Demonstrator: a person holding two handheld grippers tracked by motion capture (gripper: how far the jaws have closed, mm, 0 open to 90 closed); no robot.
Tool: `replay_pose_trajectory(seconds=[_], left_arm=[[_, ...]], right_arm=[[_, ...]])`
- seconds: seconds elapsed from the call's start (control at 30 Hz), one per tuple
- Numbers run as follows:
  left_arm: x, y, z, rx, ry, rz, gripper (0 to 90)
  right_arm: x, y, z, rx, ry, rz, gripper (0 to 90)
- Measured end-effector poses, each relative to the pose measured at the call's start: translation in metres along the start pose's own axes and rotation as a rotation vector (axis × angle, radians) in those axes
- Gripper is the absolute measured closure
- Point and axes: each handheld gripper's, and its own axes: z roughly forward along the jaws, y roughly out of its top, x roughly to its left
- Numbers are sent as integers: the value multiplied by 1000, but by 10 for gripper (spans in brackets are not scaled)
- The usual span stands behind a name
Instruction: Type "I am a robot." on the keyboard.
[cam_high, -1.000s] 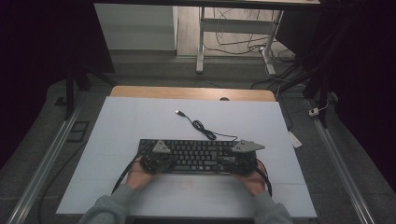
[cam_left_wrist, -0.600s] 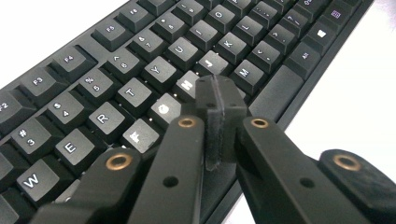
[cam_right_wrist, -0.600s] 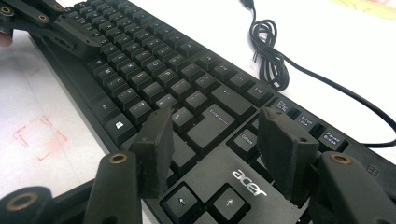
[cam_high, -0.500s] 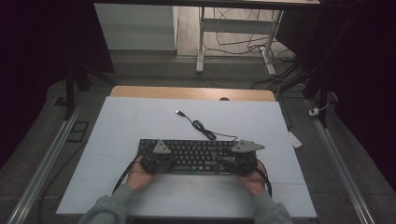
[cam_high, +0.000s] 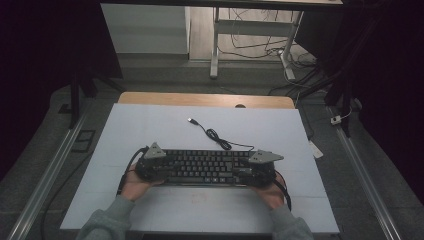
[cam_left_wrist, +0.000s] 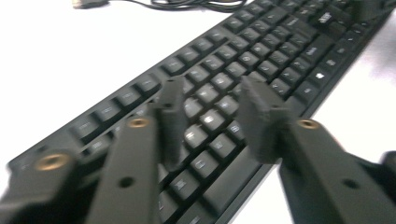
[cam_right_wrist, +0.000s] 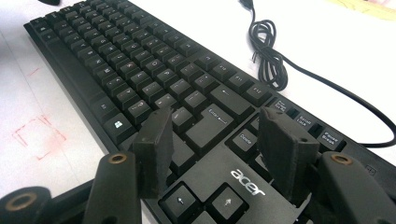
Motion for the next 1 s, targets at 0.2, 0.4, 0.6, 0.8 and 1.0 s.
replay_pose_trajectory(seconds=[0.2,0.4,0.6,0.8,1.0], left_arm=[[10,-4,-3,13,33,-48,425],[14,-7,-3,26,39,-63,384],[15,-7,-3,31,43,-63,362],[15,-7,-3,31,46,-64,354],[14,-7,-2,35,47,-62,349]], right_arm=[[-1,0,0,2,-3,0,457],[-1,0,0,1,-3,3,457],[-1,0,-1,-1,-4,0,457],[-1,0,0,1,-4,-1,457],[0,0,0,-2,-2,-2,458]])
